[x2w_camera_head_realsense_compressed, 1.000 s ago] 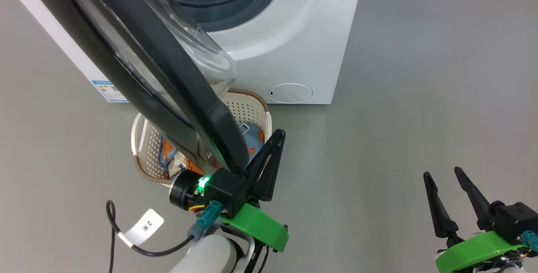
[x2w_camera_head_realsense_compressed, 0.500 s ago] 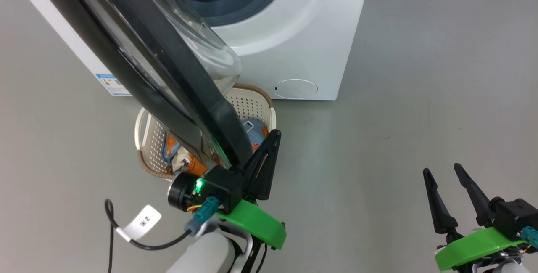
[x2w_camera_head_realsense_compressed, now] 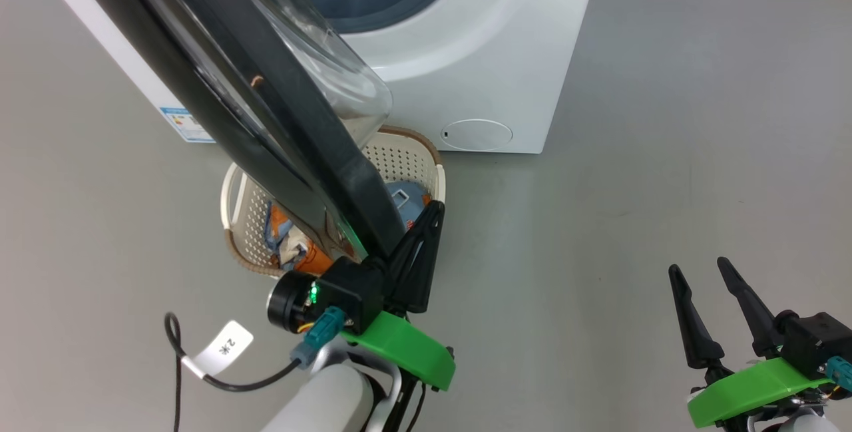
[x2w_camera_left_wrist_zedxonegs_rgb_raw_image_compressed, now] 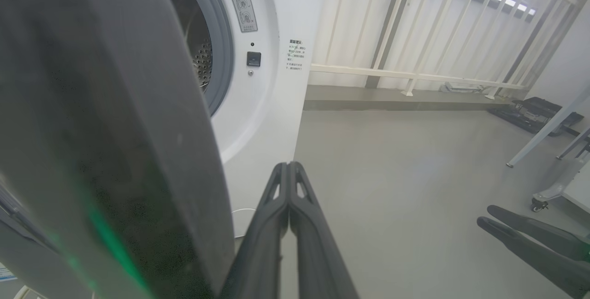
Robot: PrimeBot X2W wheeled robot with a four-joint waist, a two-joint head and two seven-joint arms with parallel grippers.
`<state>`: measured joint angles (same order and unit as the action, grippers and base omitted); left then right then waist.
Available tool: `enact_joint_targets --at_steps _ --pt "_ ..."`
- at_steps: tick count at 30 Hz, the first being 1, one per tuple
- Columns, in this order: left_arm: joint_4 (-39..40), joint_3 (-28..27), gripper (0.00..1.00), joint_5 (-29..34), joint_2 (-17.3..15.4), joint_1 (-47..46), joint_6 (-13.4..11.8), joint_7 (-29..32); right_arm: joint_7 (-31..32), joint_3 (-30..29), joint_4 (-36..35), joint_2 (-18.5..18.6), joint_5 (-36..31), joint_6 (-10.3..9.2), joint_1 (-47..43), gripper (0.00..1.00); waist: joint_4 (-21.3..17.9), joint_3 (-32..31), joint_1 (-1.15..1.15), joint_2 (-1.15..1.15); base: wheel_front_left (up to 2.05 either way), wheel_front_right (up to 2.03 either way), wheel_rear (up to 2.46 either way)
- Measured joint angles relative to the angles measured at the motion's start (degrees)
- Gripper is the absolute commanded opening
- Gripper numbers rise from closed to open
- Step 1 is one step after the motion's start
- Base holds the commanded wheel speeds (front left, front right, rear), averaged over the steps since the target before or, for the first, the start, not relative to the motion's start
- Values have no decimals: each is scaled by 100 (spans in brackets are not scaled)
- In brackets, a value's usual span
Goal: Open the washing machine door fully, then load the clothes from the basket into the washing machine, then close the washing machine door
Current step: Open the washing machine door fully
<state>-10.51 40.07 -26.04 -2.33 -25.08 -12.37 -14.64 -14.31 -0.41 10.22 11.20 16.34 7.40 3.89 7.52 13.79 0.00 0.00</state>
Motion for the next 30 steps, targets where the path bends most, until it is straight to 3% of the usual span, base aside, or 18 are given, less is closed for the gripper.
enact_joint_targets --at_steps 19,30 --pt "-109 -76 0 -255 105 362 -185 0 0 91 86 -2 56 0 -4 100 310 -215 0 0 0 0 0" --pt "-155 -517 0 -151 135 814 -172 2 0 115 129 -5 114 0 -60 100 524 -361 0 0 0 0 0"
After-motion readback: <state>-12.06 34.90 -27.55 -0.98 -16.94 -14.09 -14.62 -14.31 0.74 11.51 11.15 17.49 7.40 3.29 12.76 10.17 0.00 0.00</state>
